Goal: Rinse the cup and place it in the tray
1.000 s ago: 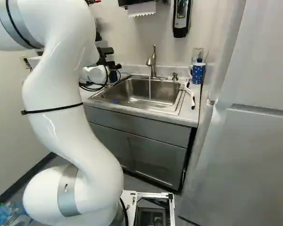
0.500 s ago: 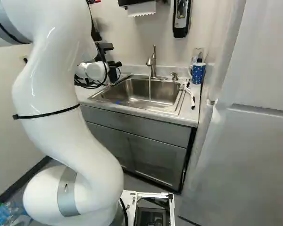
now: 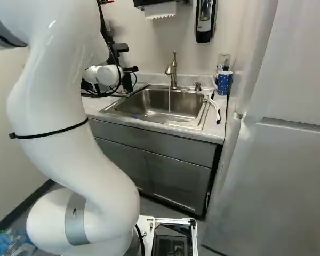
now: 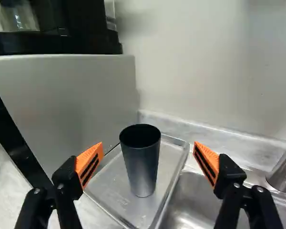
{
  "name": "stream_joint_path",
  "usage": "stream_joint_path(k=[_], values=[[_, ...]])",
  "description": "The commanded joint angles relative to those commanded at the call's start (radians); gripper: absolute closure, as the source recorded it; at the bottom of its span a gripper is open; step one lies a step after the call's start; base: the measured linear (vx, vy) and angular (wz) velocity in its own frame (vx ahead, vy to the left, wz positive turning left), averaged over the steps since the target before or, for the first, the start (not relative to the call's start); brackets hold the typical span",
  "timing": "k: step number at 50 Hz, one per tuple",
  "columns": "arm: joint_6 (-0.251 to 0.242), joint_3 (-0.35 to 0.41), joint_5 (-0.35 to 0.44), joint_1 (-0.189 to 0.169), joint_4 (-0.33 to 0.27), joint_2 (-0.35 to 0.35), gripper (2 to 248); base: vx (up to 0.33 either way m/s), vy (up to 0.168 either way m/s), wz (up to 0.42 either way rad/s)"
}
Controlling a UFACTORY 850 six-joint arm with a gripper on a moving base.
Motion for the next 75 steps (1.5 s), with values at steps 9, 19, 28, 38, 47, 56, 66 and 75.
stream_joint_path(k=[9, 19, 28, 38, 47, 56, 66, 75], values=[[0.000, -0.001, -0.017, -0.007, 0.000, 0.016, 3, 0.000, 0.000, 0.000], [0.000, 0.003, -0.037, -0.025, 0.000, 0.040, 3, 0.000, 0.000, 0.000], [0.000, 0.005, -0.054, -0.047, 0.000, 0.058, 3, 0.000, 0.000, 0.000], [0.000, 0.004, -0.074, -0.073, 0.000, 0.077, 3, 0.000, 0.000, 0.000], [0.000, 0.001, -0.091, -0.097, 0.000, 0.092, 3, 0.000, 0.000, 0.000], [0.000, -0.005, -0.109, -0.122, 0.000, 0.105, 3, 0.000, 0.000, 0.000], [0.000, -0.018, -0.128, -0.149, 0.000, 0.111, 3, 0.000, 0.000, 0.000], [0.000, -0.041, -0.145, -0.173, 0.000, 0.107, 3, 0.000, 0.000, 0.000]])
